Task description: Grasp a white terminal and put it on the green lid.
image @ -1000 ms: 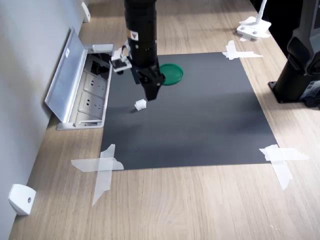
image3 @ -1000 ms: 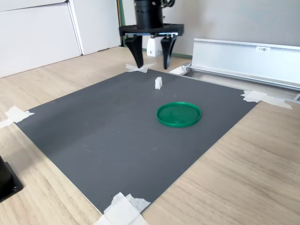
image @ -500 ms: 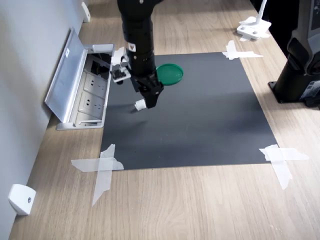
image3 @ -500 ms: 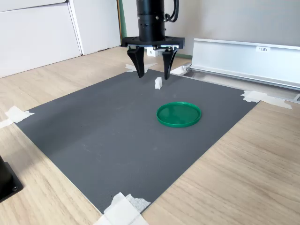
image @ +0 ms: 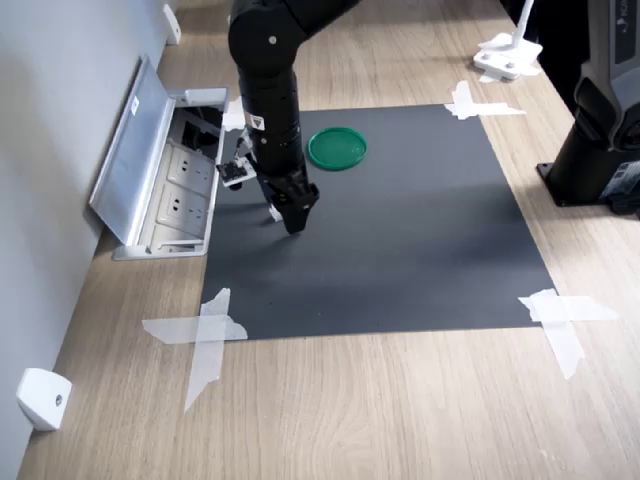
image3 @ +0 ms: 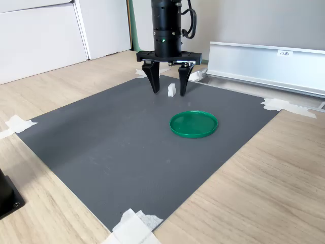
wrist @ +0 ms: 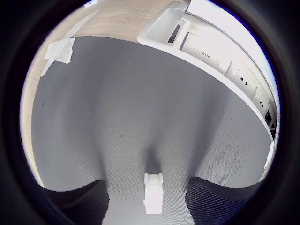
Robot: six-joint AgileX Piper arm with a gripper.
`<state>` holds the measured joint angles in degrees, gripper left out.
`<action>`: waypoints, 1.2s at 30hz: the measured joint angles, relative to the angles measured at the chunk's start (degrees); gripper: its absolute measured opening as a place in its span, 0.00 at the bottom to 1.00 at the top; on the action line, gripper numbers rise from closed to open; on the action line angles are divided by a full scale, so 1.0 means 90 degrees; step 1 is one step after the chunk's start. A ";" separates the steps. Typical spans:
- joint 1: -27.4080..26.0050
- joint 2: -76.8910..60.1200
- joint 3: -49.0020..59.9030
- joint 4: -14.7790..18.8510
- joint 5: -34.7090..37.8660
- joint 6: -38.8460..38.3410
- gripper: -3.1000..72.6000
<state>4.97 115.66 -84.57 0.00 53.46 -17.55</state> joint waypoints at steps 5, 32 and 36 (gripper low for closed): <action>0.0000 0.0000 0.0000 0.0000 -0.0014 0.0008 0.69; -0.1929 -0.2465 0.1809 -0.0189 0.0277 -0.0575 0.15; -0.2486 -0.2514 0.2237 -0.0222 -0.0075 -0.0908 0.15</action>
<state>-17.41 93.03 -64.43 -2.00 52.78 -25.72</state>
